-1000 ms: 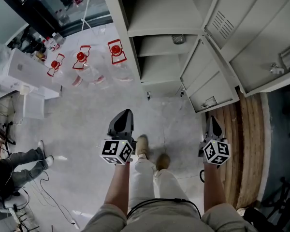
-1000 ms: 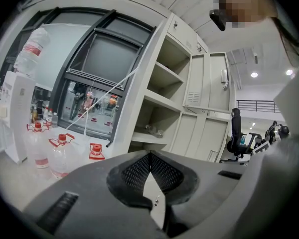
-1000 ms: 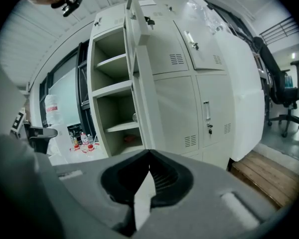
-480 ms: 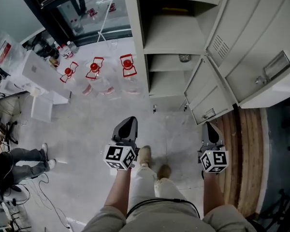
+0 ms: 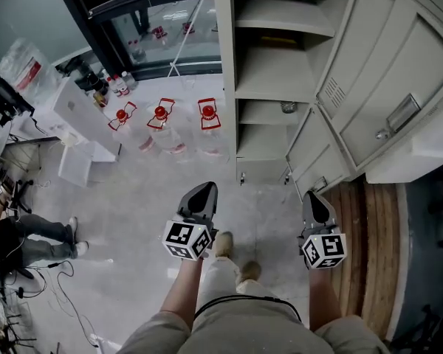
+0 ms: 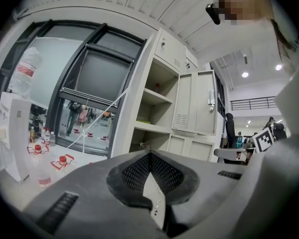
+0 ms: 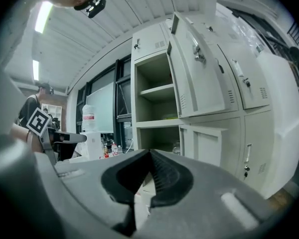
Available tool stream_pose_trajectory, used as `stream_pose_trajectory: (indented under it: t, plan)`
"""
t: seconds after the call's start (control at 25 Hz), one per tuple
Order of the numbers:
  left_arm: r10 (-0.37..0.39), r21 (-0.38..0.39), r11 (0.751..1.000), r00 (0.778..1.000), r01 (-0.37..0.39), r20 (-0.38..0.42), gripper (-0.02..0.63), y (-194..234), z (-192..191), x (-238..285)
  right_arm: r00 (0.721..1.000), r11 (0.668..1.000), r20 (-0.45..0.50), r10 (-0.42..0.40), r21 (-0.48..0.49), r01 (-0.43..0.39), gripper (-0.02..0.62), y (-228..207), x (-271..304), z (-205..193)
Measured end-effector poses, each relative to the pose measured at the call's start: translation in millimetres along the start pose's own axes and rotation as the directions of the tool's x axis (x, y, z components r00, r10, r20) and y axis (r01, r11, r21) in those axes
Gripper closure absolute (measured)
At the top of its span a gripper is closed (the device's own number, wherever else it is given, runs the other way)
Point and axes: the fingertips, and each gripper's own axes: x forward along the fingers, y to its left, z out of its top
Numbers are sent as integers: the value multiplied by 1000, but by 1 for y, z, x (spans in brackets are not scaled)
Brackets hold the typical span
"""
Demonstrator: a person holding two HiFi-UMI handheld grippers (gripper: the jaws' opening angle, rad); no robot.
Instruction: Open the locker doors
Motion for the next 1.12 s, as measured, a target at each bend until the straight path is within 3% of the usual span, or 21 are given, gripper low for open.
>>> stream_pose_trajectory:
  t: [0.64,1.12]
  plan:
    - [-14,42,999,999,12,52,607,-39,62,-28,988,993,102,116,-45,-112,597,32,-24,90]
    - [1,42,999,996,-5,93,607,-42,88,-43,983,990,124,135,-59,-129,597,44,-36,110]
